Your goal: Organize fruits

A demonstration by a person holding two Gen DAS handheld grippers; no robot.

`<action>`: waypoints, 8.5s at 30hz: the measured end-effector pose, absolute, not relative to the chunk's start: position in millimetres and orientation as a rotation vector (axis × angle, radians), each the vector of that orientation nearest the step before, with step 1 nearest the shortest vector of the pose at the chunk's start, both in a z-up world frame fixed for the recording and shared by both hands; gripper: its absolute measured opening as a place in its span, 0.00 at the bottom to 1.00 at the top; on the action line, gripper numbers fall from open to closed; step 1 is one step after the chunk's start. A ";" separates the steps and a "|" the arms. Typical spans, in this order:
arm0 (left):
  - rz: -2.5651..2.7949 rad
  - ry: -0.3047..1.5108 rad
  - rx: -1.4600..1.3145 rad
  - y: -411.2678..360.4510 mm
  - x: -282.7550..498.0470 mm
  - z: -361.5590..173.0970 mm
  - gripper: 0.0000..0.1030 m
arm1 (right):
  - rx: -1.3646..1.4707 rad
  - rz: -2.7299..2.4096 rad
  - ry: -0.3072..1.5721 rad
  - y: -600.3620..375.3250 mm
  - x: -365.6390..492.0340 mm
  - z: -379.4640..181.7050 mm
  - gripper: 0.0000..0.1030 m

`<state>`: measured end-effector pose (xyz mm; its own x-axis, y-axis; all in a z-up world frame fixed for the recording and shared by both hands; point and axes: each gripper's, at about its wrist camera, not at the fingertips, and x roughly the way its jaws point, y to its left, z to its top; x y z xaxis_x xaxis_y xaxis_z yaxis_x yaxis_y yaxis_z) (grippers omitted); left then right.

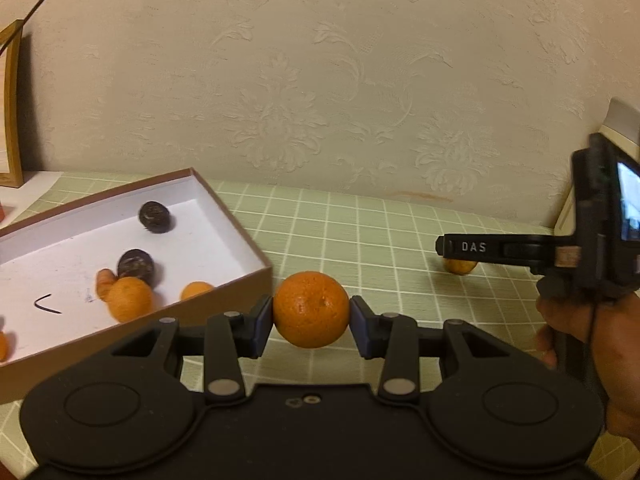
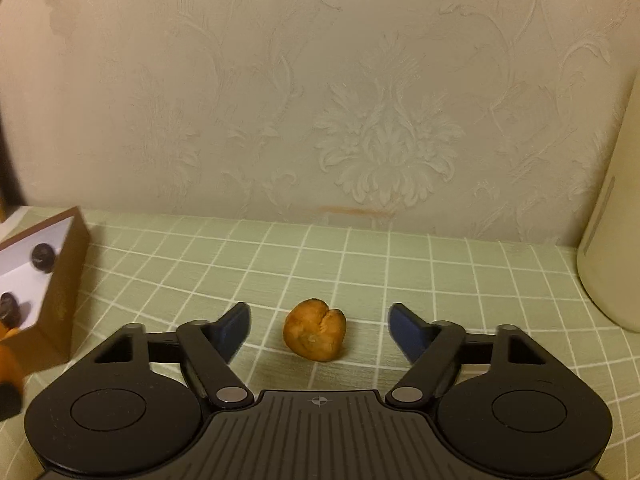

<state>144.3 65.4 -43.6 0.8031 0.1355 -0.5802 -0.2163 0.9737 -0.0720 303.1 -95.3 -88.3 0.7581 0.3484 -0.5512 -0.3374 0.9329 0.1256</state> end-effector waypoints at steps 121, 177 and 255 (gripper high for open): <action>0.789 0.490 -0.187 267.7 48.5 -29.4 0.94 | -0.161 0.849 0.429 120.6 222.1 -52.3 1.00; 0.548 0.342 -0.072 105.3 -111.8 57.9 0.94 | -0.101 0.771 0.239 -93.2 -17.5 46.3 1.00; 0.524 0.279 -0.084 92.8 -130.0 31.5 0.94 | -0.096 0.716 0.314 -92.0 -7.2 -15.3 1.00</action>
<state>-130.0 92.8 31.5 0.8289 0.4818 -0.2843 -0.5046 0.8633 -0.0080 -7.2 -92.0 -15.3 0.7095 0.6302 -0.3154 -0.6588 0.7520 0.0205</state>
